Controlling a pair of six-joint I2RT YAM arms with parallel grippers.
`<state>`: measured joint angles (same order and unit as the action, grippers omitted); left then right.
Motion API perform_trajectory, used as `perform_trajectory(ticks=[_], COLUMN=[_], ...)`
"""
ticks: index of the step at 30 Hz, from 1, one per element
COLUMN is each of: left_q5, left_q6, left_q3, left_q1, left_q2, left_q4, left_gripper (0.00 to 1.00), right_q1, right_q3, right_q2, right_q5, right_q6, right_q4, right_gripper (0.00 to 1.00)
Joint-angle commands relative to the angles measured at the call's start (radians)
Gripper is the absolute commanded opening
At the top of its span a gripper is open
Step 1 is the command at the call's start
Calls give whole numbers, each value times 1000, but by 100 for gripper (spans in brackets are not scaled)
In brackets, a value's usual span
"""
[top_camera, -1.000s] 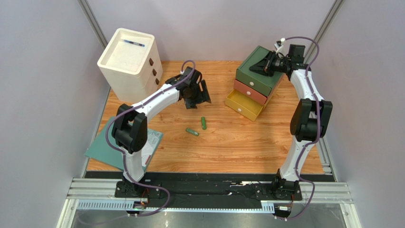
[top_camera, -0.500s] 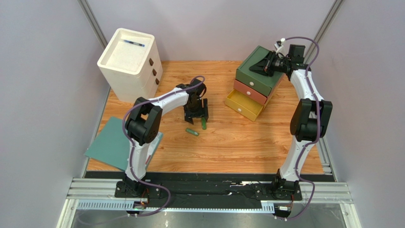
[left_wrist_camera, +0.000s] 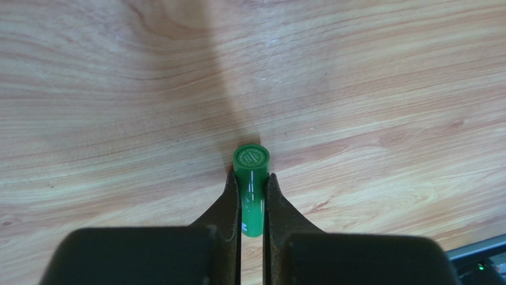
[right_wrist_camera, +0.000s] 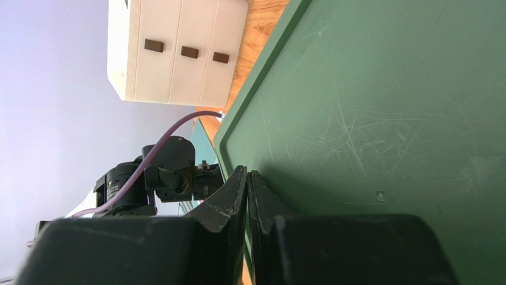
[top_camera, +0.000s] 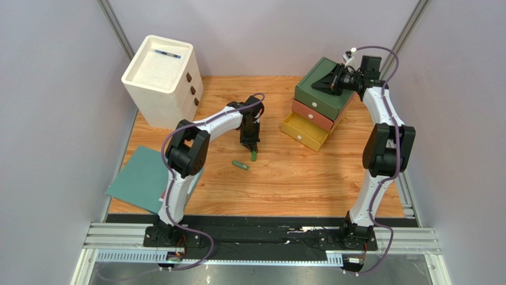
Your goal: Organize the makeup
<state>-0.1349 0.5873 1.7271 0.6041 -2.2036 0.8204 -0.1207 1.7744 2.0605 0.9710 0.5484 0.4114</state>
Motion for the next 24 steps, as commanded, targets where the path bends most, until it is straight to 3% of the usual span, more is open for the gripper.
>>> perform_trajectory(ticks=[1,8,15,19,24], left_q5=[-6,-73,-215,-276,-285], left_q6=[-53,-44,49,153,230], left_q3=[25,63,170,164,207], left_q1=[10,6,5,6,11], left_q2=[-73,1,12,22,-8], left_q4=[16,-128,-311,-499,-572], left_gripper=[0,0,0,0,0], right_q1=[-5,-5,-8,-8,-8], right_q3=[-155,-151,-151,-153,-151], right_q2=[231,233,233,230,233], right_q5=[-209,-207,-209,-210,-209], right_q6=[-110,-110,-111,-111,-111], right_q4=[207,207,210,208,211], right_gripper=[11,11,11,11,11])
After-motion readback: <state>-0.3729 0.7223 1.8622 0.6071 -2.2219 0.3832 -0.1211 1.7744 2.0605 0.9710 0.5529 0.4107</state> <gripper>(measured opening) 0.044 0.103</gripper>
